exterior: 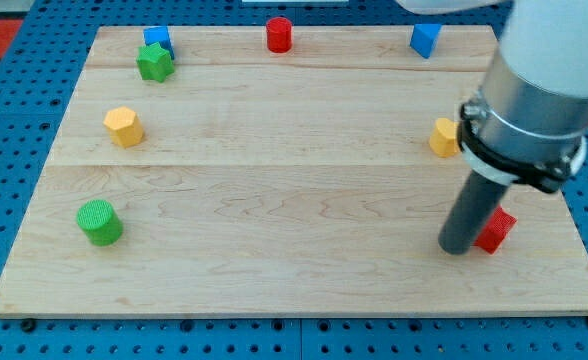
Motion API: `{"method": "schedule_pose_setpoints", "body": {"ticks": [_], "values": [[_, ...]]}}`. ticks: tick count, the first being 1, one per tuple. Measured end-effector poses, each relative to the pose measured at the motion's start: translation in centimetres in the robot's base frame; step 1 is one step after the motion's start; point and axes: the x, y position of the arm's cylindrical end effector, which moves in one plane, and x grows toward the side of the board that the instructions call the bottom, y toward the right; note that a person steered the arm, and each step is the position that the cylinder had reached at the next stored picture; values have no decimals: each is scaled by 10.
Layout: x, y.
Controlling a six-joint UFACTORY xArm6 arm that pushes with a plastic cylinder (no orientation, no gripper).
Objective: Move the red star into the bottom side of the yellow heart
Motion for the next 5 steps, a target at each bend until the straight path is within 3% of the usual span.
{"method": "schedule_pose_setpoints", "body": {"ticks": [1, 2, 3, 4, 5], "values": [[-15, 5], [23, -15], [46, 27], [40, 62], [22, 59]]}}
